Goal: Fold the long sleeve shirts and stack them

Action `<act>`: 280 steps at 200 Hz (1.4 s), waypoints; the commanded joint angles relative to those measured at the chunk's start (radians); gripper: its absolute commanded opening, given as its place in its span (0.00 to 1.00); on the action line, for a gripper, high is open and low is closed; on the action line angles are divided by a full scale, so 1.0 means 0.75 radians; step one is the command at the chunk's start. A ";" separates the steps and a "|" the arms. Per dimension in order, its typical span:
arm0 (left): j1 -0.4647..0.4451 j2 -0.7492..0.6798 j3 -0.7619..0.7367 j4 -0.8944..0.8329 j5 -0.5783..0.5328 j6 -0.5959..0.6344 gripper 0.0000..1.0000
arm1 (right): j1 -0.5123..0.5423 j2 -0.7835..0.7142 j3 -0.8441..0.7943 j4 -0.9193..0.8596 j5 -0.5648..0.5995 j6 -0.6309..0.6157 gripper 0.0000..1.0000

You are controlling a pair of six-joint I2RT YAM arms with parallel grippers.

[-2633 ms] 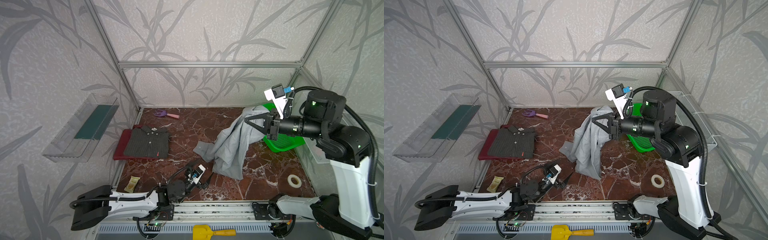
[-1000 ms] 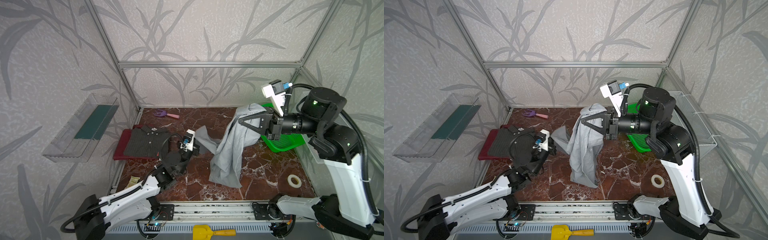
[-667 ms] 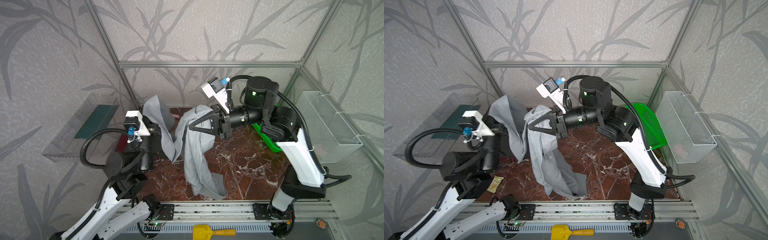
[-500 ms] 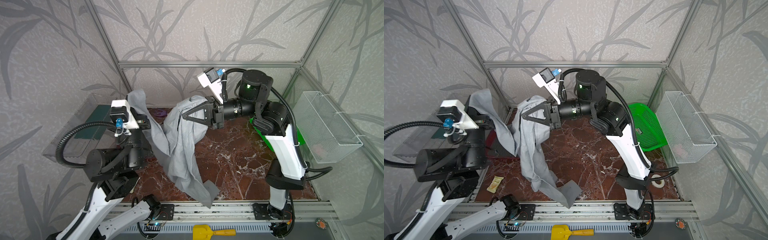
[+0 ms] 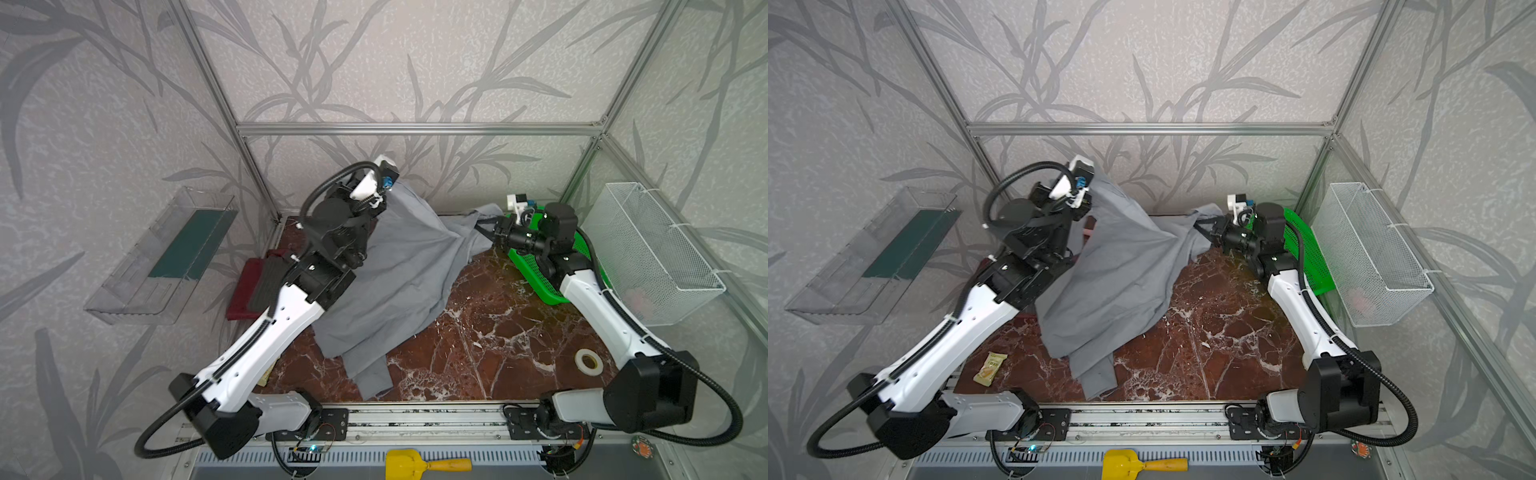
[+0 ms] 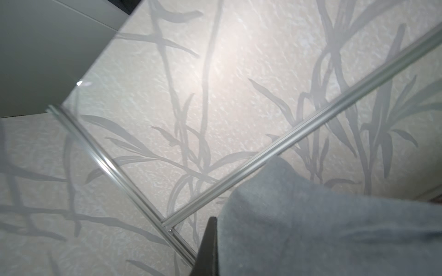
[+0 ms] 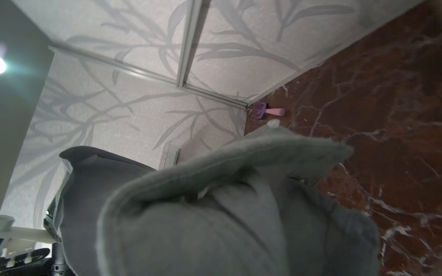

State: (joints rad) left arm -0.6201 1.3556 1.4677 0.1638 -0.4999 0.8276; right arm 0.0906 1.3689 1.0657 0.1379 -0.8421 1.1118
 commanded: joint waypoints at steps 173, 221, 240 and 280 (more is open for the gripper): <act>0.032 0.882 0.360 -0.258 0.420 -0.320 0.51 | -0.118 -0.599 -0.560 -0.558 0.423 -0.345 0.61; -0.009 0.780 0.446 -0.422 0.356 -0.601 0.99 | -0.115 -0.701 -0.404 -0.779 0.423 -0.434 0.67; 0.001 0.647 0.440 -0.555 0.265 -0.845 0.99 | -0.117 -0.715 -0.318 -0.929 0.512 -0.539 0.70; 0.015 0.240 0.097 -0.874 0.156 -1.369 0.99 | -0.121 -0.624 -0.239 -0.999 0.459 -0.567 0.72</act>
State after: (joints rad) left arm -0.6178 1.7287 1.6867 -0.2821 -0.3103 0.1246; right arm 0.0063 0.8642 0.8513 -0.5217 -0.4873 0.7300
